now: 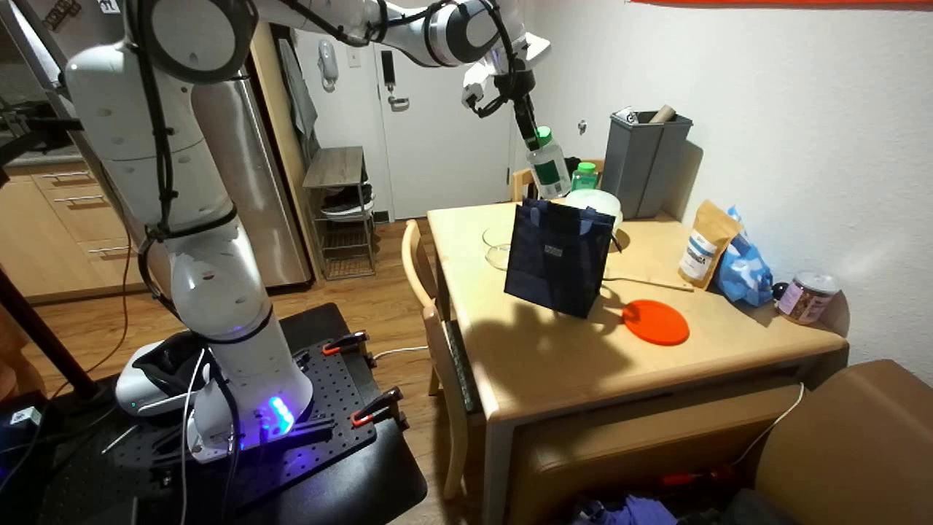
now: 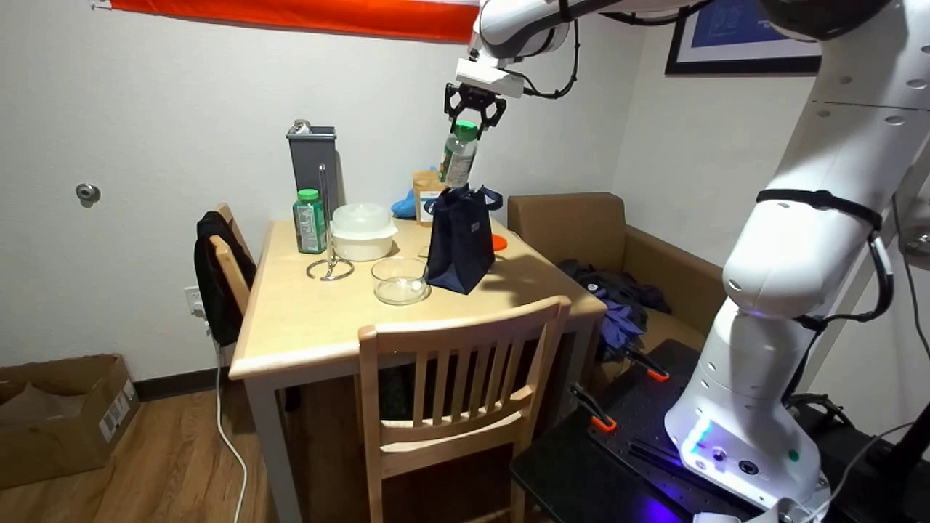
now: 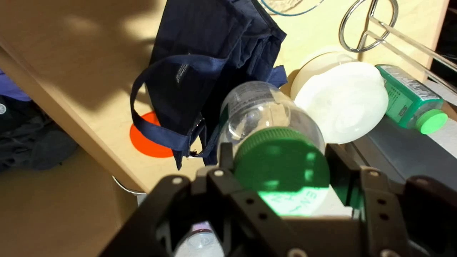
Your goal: Pick the bottle on the right side of the table and put it inside the bag
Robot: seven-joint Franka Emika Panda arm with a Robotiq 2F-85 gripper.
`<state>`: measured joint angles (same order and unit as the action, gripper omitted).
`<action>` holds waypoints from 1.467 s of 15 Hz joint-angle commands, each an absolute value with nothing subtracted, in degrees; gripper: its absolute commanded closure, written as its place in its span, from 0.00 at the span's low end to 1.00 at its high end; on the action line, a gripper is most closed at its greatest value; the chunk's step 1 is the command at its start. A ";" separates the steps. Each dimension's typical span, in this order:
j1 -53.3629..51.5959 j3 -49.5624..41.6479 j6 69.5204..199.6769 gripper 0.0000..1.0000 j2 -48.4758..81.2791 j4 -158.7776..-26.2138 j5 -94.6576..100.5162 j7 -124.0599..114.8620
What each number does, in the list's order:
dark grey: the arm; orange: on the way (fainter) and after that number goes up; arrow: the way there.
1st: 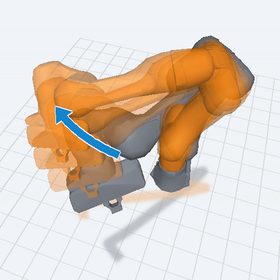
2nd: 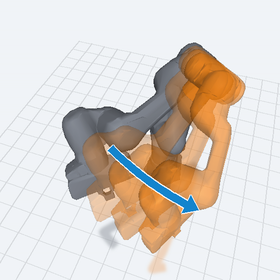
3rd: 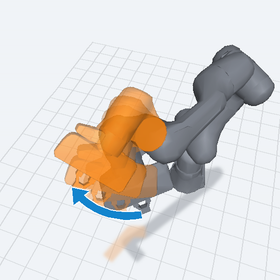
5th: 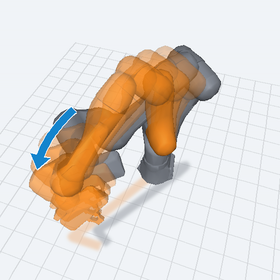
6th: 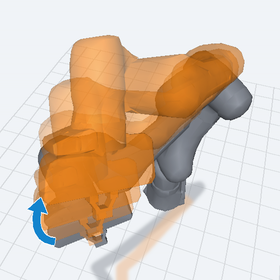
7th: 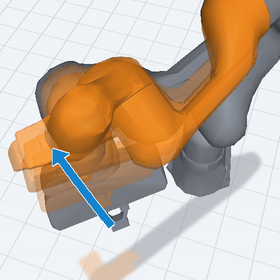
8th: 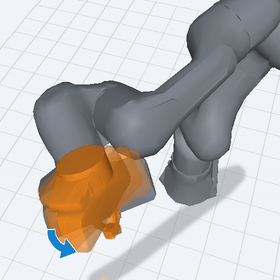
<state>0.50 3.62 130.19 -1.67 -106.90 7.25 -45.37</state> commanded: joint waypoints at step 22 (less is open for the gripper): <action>0.04 0.88 127.10 0.60 1.17 -107.43 4.21 -45.18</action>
